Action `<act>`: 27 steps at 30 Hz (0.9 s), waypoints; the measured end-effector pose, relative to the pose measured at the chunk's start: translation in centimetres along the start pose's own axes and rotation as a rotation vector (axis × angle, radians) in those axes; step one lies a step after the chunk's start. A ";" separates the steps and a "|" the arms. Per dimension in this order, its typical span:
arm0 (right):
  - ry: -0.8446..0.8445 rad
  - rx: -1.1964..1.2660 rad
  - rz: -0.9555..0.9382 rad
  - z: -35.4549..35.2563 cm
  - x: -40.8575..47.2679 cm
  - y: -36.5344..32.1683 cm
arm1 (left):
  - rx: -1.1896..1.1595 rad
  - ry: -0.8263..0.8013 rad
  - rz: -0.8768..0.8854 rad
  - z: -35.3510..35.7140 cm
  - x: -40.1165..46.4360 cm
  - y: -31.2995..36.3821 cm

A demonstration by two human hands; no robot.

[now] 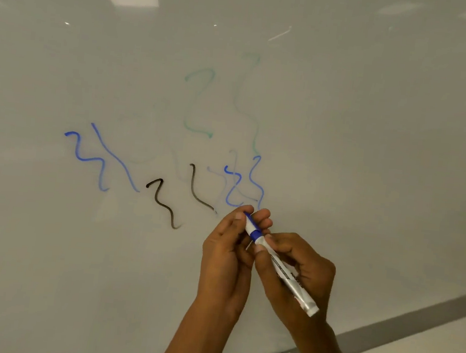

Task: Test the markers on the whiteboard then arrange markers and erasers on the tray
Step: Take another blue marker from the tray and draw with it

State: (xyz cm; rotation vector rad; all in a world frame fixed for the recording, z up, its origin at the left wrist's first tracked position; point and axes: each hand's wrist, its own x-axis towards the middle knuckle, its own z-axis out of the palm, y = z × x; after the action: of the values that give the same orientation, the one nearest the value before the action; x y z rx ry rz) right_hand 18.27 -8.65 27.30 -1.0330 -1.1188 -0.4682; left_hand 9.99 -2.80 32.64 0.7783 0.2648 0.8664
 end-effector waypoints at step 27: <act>0.645 0.120 1.192 -22.8 -14.1 1.5 | 0.489 0.071 -0.284 2.1 -4.6 -26.9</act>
State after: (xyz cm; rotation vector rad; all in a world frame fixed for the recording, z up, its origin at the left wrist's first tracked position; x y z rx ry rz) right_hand 25.17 -29.93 12.49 -1.1342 0.1305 0.2365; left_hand 23.87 -18.10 14.65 1.1321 0.6499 0.5632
